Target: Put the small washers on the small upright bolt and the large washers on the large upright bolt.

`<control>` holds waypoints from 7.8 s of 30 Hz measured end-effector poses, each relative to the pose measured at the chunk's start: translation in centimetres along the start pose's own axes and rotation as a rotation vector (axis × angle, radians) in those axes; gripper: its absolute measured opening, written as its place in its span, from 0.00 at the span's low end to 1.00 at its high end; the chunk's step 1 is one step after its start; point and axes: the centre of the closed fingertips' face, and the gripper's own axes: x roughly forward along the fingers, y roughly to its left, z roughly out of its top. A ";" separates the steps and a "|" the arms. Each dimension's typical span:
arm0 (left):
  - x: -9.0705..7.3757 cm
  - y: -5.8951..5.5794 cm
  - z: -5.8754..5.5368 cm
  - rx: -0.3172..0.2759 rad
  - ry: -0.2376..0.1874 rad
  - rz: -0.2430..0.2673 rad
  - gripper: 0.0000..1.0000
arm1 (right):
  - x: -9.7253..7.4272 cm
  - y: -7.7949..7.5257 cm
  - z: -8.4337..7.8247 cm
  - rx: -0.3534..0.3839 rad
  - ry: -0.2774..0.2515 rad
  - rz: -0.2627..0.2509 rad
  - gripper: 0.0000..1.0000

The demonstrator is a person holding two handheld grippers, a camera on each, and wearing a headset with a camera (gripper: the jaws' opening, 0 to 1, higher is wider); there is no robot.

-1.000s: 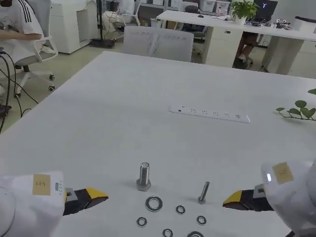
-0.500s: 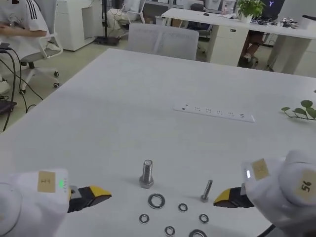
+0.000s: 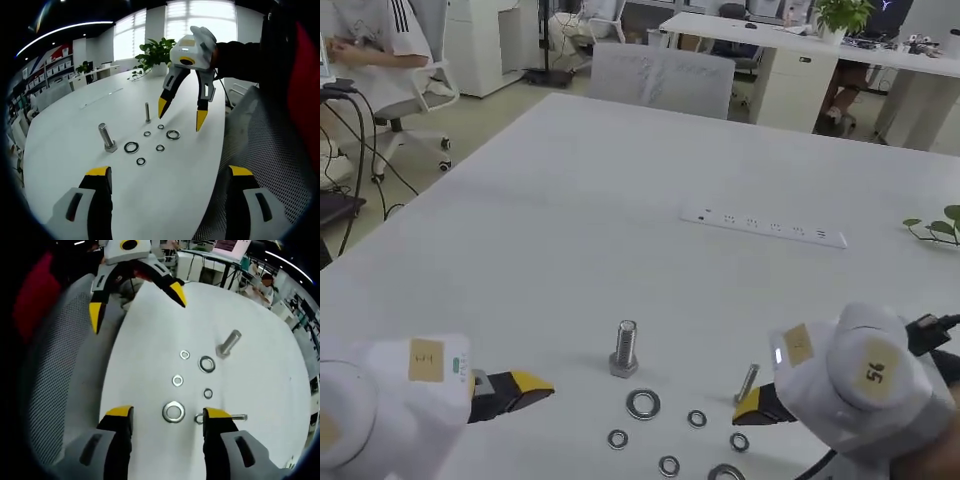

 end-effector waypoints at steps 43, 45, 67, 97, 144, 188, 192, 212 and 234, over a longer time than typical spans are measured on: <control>-0.3 0.2 0.1 -0.028 -0.026 0.030 0.94 | 3.0 -0.5 -2.0 -0.042 0.156 0.073 0.36; -0.3 0.2 0.1 -0.031 -0.027 0.031 0.94 | 2.9 -0.6 -1.9 -0.042 0.154 0.070 0.35; -0.3 0.2 0.0 -0.041 -0.037 0.041 0.93 | 3.0 -0.6 -2.1 -0.052 0.206 0.049 0.25; -0.1 0.6 -0.2 -0.054 -0.046 0.049 0.93 | 2.9 -1.2 -2.4 0.001 0.224 0.042 0.22; -2.0 2.6 0.8 -0.118 -0.181 0.208 0.91 | 0.4 -1.2 -0.2 -0.003 0.194 0.008 0.22; -2.8 5.8 0.6 -0.141 -0.233 0.344 0.88 | -3.5 -5.8 5.8 -0.124 0.177 -0.090 0.22; -2.8 6.0 0.6 -0.147 -0.239 0.352 0.88 | -3.6 -6.3 6.5 -0.136 0.169 -0.098 0.22; -2.3 6.2 0.7 -0.154 -0.254 0.343 0.88 | -3.7 -9.3 9.9 -0.181 0.152 -0.077 0.22; -1.7 6.5 0.5 -0.149 -0.242 0.324 0.87 | -0.5 -11.3 11.4 -0.233 0.195 -0.005 0.22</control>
